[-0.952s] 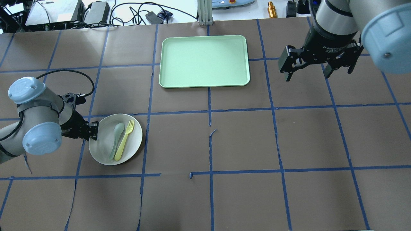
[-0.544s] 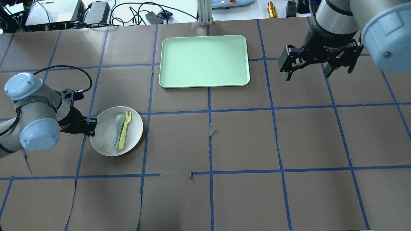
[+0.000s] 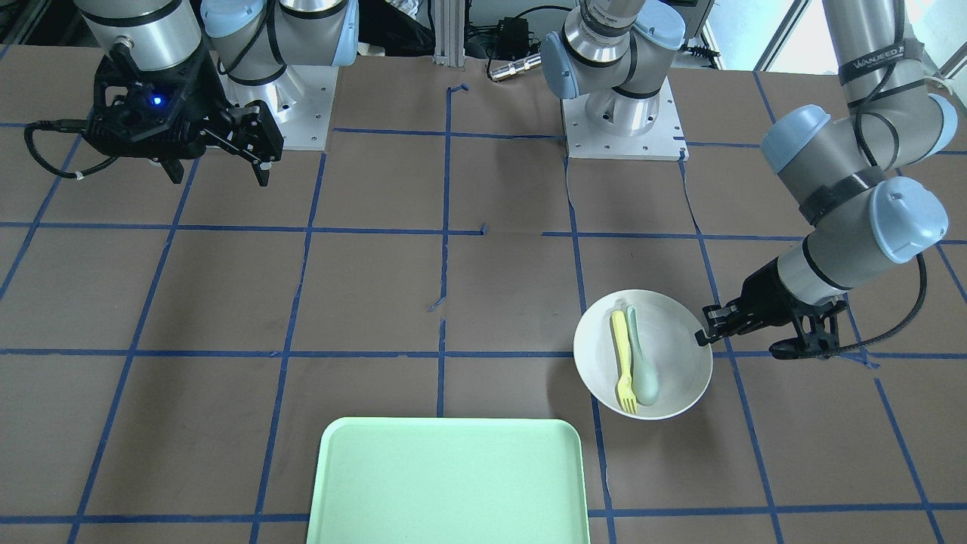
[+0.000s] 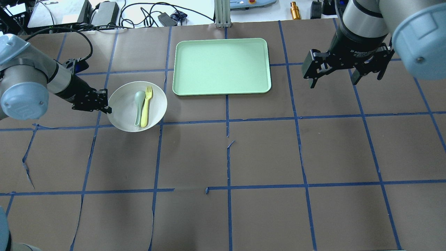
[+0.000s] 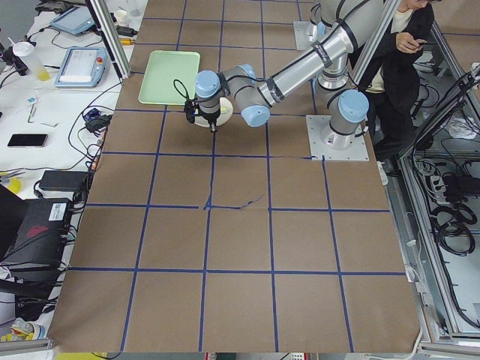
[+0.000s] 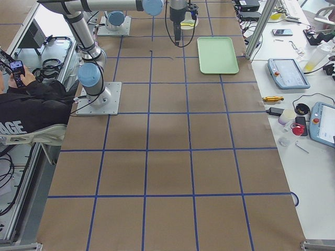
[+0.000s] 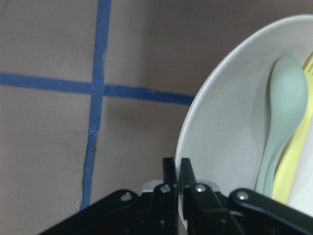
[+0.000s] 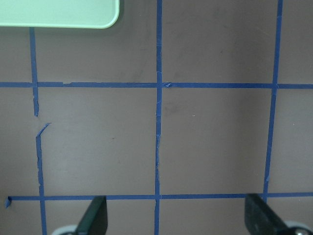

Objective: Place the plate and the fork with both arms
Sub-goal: 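Carry the white plate with the left gripper onto the light green tray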

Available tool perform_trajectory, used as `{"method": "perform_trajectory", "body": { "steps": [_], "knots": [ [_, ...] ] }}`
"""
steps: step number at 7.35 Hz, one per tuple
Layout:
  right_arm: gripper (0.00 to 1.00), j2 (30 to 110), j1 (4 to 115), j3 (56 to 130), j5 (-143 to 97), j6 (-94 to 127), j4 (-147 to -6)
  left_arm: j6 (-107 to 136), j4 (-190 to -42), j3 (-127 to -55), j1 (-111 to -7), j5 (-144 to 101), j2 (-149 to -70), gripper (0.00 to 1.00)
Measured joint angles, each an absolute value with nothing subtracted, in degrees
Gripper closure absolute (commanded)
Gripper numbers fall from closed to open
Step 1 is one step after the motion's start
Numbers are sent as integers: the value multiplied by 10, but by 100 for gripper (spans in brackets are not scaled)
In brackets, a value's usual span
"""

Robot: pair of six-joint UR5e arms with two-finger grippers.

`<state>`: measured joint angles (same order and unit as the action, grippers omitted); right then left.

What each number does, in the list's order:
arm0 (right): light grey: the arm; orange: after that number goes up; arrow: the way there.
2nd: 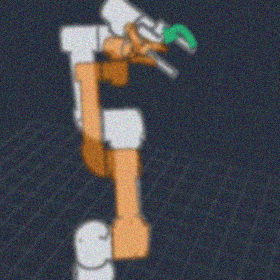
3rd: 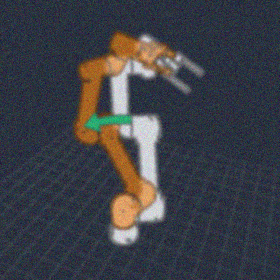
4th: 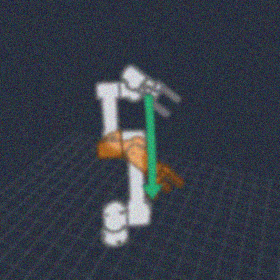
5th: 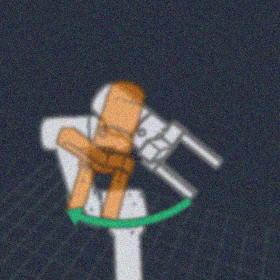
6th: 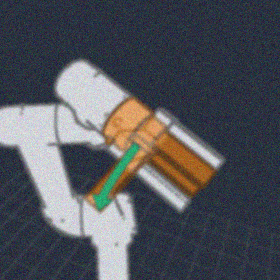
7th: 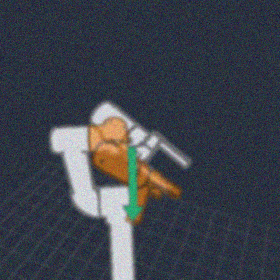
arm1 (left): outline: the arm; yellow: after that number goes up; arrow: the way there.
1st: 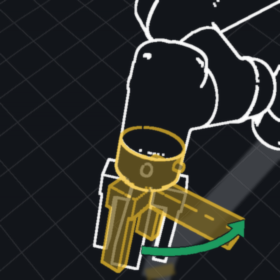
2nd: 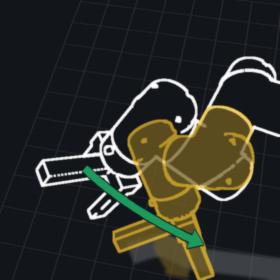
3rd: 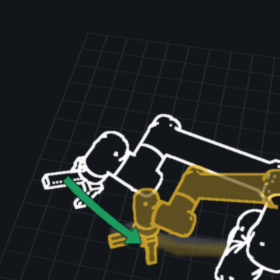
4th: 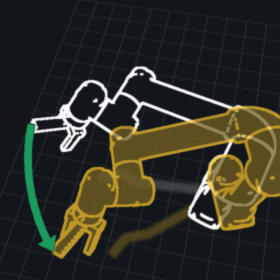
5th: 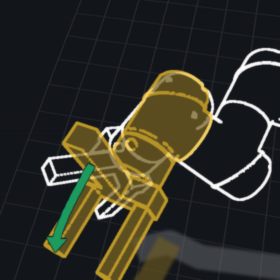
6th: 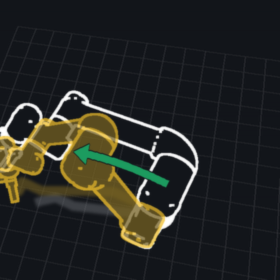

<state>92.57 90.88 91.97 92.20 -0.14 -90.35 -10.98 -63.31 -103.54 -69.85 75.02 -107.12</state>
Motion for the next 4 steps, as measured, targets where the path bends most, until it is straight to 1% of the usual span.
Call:
{"method": "perform_trajectory", "body": {
  "steps": [2,4],
  "knots": [
    [0,925,909,919,922,-2,-904,-77,-636,-935,-763,697,-1144,100],
    [0,925,909,919,922,-2,-904,-40,-639,-816,-827,661,-1238,100]
  ]
}}
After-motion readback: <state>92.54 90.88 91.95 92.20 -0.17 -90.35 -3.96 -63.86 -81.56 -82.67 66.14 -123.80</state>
